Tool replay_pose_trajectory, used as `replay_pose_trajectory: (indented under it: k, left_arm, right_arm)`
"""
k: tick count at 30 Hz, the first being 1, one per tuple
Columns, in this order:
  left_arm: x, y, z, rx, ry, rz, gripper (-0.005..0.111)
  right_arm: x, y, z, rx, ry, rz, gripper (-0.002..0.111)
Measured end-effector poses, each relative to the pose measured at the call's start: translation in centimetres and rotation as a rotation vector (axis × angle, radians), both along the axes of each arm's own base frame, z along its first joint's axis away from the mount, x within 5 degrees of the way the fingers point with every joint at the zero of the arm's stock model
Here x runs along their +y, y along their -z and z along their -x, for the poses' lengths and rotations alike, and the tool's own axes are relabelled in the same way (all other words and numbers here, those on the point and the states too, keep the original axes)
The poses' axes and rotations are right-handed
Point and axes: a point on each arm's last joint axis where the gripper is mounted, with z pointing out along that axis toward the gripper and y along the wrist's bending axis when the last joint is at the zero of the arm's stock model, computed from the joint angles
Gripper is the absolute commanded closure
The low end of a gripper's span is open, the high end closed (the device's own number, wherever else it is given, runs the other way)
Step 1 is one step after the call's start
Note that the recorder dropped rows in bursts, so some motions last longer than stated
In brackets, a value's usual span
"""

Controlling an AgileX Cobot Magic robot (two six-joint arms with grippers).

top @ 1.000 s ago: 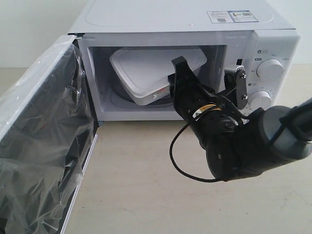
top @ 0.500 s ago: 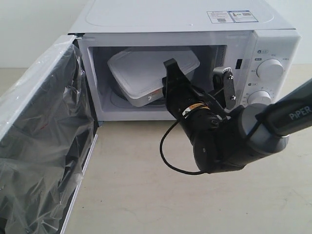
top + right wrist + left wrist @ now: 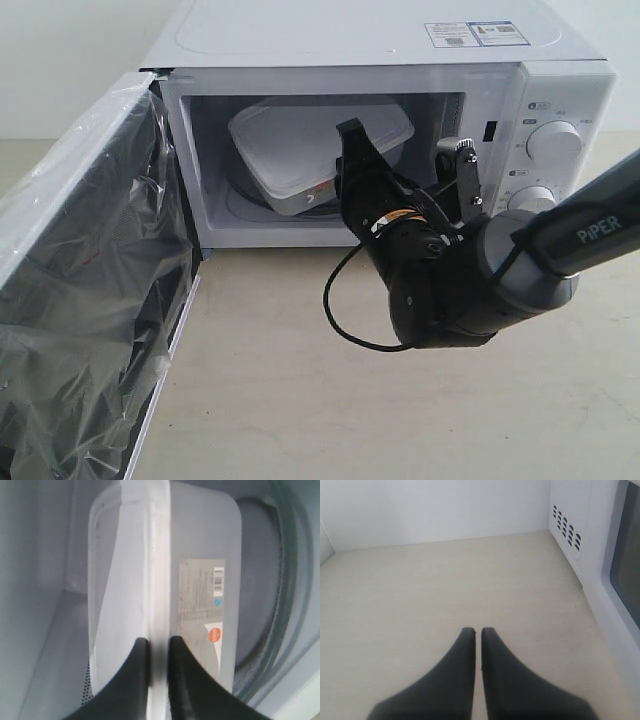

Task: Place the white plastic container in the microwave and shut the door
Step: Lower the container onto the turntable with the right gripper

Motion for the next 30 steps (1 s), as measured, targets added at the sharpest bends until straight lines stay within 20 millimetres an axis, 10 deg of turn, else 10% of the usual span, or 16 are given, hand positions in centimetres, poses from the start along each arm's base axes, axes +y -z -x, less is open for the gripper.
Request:
replay_pose_trajectory:
  k: [30]
  left_arm:
    - [0.0,0.0,0.0,0.0,0.0,0.0,0.102]
  right_arm:
    - [0.37,-0.33,-0.53,0.012,0.0,0.025,0.108]
